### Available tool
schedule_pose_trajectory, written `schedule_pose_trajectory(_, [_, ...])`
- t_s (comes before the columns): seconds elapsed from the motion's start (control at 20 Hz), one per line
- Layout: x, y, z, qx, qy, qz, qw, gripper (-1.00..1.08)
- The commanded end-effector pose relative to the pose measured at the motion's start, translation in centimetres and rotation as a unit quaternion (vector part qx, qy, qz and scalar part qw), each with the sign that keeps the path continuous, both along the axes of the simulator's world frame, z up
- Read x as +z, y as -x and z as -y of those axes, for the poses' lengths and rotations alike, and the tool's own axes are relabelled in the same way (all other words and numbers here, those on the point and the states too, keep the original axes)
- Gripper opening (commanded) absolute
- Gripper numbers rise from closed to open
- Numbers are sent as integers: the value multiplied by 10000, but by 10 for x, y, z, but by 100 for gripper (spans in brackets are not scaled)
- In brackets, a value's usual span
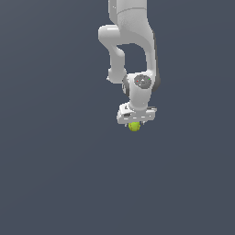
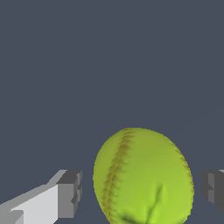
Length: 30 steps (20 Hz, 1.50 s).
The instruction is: Pick up the object and move it to a goal position.
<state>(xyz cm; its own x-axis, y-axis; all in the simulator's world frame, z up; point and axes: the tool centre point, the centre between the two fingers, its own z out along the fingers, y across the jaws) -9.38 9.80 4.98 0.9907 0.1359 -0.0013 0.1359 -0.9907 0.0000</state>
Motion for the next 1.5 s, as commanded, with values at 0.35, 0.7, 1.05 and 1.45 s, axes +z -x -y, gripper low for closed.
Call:
schedule_pose_trajectory(0.35, [-9,-1,0,0,-1,5,10000,-100])
schedule_pose_trajectory(0.7, [-8,-1,0,1,-1,10,10000,-100])
schedule_pose_trajectory(1.05, [6,-4,-5,1,-1,10,10000,-100])
schedule_pose_trajectory(1.45, [52,-14,-21,1,-1,10,10000,-100])
